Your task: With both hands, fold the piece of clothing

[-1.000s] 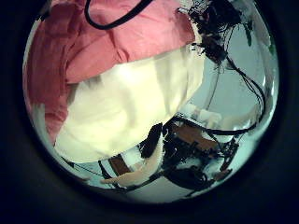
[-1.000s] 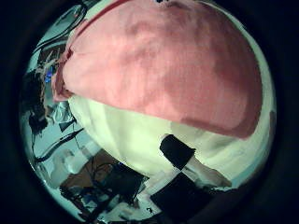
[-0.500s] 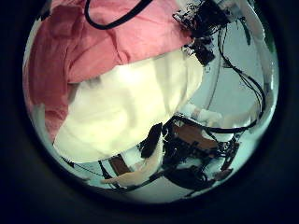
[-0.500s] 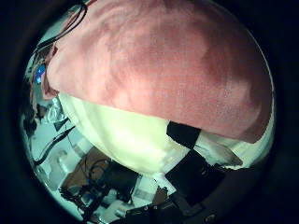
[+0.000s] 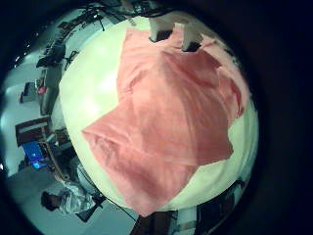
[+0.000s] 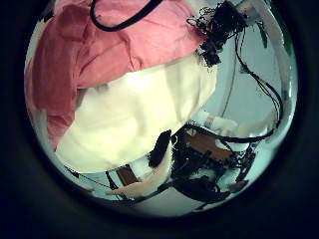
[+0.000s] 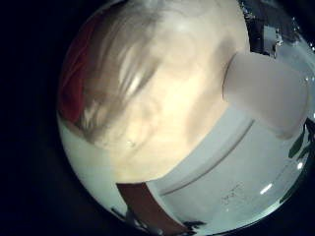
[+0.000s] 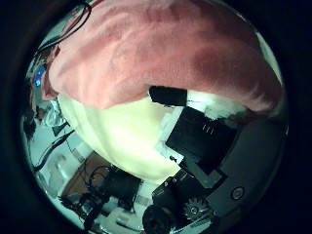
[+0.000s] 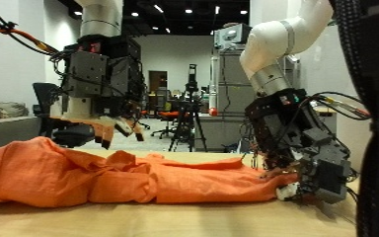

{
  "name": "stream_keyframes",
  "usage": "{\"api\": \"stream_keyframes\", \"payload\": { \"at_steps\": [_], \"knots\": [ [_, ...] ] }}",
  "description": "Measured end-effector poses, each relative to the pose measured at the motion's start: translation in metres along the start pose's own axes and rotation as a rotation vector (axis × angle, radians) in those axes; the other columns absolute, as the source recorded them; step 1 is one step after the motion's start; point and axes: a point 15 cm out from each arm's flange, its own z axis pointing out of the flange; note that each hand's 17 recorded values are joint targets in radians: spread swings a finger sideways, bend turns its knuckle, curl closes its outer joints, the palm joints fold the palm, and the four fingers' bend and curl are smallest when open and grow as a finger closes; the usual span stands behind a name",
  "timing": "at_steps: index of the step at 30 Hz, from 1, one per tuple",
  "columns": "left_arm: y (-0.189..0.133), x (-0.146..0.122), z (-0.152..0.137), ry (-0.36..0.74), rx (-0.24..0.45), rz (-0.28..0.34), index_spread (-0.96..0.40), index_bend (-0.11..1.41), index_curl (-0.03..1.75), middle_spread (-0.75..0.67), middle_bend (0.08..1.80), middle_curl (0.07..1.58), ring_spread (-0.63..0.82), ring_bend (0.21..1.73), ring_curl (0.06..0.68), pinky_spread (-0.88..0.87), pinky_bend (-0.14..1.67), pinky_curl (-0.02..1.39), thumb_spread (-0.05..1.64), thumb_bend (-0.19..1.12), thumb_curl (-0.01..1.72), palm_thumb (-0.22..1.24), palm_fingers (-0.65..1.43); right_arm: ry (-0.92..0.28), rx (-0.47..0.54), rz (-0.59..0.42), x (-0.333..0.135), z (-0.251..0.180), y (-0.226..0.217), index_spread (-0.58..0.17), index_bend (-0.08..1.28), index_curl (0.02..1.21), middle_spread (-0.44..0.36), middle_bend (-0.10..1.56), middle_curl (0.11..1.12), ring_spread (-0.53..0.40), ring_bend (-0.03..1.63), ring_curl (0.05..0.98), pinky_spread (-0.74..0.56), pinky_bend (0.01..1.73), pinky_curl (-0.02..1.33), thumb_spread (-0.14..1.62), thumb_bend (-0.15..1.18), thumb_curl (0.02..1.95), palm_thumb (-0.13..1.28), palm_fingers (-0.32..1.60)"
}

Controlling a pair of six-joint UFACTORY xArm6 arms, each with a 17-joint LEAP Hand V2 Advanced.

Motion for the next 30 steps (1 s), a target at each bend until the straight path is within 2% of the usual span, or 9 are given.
{"api": "stream_keyframes", "payload": {
  "at_steps": [4, 11, 19, 25, 30],
  "knots": [
    [0.000, 0.000, -0.001, 0.000, 0.000, 0.000, -0.04, 0.17, 0.32, 0.22, 0.18, 0.27, 0.47, 0.47, 0.236, 0.51, 0.22, 0.32, 0.96, -0.03, 0.30, 0.21, -0.01, 0.004, -0.006, 0.013, 0.009, 0.005, 0.003, -0.401, 0.67, 0.55, -0.232, 0.85, 0.61, -0.309, 0.98, 0.482, -0.63, 0.77, 0.44, 0.84, -0.02, 0.38, 0.88, 1.42],
    [0.002, -0.004, -0.004, 0.000, 0.007, -0.009, -0.04, 0.17, 0.32, 0.22, 0.18, 0.28, 0.47, 0.47, 0.235, 0.51, 0.22, 0.32, 0.96, -0.03, 0.30, 0.22, -0.01, 0.009, 0.025, 0.033, 0.019, -0.010, 0.023, -0.333, 0.88, 0.67, -0.180, 1.05, 0.69, -0.255, 1.15, 0.554, -0.52, 0.97, 0.54, 0.88, -0.01, 0.41, 0.96, 1.32],
    [0.005, -0.009, -0.006, -0.009, 0.008, -0.016, -0.04, 0.17, 0.32, 0.21, 0.18, 0.28, 0.47, 0.47, 0.232, 0.51, 0.23, 0.32, 0.96, -0.03, 0.30, 0.22, -0.01, 0.061, 0.033, 0.041, 0.040, -0.035, 0.065, -0.288, 1.00, 0.74, -0.151, 1.18, 0.74, -0.225, 1.26, 0.608, -0.43, 1.10, 0.62, 0.93, 0.03, 0.50, 1.11, 1.20],
    [0.006, -0.010, -0.009, -0.013, 0.013, -0.018, -0.04, 0.17, 0.32, 0.21, 0.18, 0.28, 0.47, 0.48, 0.230, 0.51, 0.23, 0.32, 0.96, -0.03, 0.30, 0.22, -0.01, 0.070, 0.069, 0.057, 0.055, -0.047, 0.082, -0.266, 1.05, 0.77, -0.137, 1.23, 0.76, -0.221, 1.30, 0.636, -0.38, 1.16, 0.66, 0.96, 0.02, 0.57, 1.13, 1.14],
    [0.007, -0.012, -0.012, -0.016, 0.019, -0.022, -0.04, 0.17, 0.32, 0.21, 0.18, 0.28, 0.47, 0.48, 0.229, 0.51, 0.24, 0.32, 0.97, -0.03, 0.30, 0.22, -0.01, 0.085, 0.147, 0.067, 0.062, -0.075, 0.088, -0.254, 1.07, 0.79, -0.134, 1.25, 0.78, -0.214, 1.32, 0.655, -0.35, 1.18, 0.69, 0.99, 0.01, 0.62, 1.14, 1.11]
  ]
}}
